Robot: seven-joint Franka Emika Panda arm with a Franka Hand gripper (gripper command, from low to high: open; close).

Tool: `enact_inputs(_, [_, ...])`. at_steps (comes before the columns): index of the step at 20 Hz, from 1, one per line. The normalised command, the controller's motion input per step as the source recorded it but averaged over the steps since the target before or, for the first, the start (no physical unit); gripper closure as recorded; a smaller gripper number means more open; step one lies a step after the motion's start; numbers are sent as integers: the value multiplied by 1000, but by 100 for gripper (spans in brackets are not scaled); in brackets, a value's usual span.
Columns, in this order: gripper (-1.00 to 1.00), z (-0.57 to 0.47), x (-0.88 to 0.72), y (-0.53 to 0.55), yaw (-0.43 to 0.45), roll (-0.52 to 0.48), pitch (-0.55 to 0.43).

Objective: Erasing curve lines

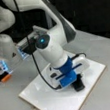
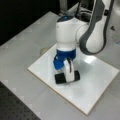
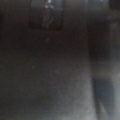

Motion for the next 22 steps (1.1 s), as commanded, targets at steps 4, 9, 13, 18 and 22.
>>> enact_inputs(4, [100, -748, 701, 143, -162, -5, 82])
enact_inputs(9, [100, -457, 414, 64, -97, -102, 197])
enact_inputs(13, [100, -129, 107, -86, 47, -205, 281])
enact_inputs(18, [100, 112, -80, -266, 153, -202, 287])
enact_inputs(22, [100, 232, -68, -300, 193, -173, 231])
